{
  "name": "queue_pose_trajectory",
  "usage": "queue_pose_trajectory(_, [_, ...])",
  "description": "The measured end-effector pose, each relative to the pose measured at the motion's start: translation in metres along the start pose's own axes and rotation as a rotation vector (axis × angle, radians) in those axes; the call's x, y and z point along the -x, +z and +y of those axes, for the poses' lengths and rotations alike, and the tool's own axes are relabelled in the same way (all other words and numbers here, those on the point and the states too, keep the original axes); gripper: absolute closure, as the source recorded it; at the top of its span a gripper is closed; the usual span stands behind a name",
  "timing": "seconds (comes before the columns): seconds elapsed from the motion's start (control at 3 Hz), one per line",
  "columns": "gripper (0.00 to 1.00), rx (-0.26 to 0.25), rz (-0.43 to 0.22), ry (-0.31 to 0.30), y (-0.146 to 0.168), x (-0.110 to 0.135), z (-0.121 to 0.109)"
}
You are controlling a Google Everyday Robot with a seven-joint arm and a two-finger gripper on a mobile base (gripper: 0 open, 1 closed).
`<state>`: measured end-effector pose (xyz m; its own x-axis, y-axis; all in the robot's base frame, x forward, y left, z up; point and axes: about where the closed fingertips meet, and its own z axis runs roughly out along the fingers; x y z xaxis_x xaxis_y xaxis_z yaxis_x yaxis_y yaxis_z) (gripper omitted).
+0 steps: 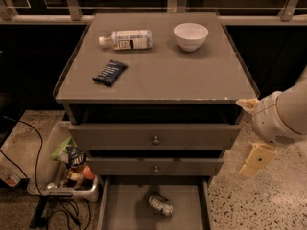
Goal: Pick 7up can from bottom drawer and place on counter
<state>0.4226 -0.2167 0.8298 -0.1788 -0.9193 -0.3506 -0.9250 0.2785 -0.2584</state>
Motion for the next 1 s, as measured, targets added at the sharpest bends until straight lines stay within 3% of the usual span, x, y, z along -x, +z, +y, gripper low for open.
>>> queue_pose_trajectory(0.33, [0.00, 0.041, -0.019, 0.007, 0.045, 0.000, 0.022])
queue_pose_trajectory(0.67, [0.00, 0.061, -0.060, 0.032, 0.109, -0.010, 0.050])
queue_pose_trajectory(1.0, [0.00, 0.054, -0.120, 0.045, 0.157, -0.014, 0.065])
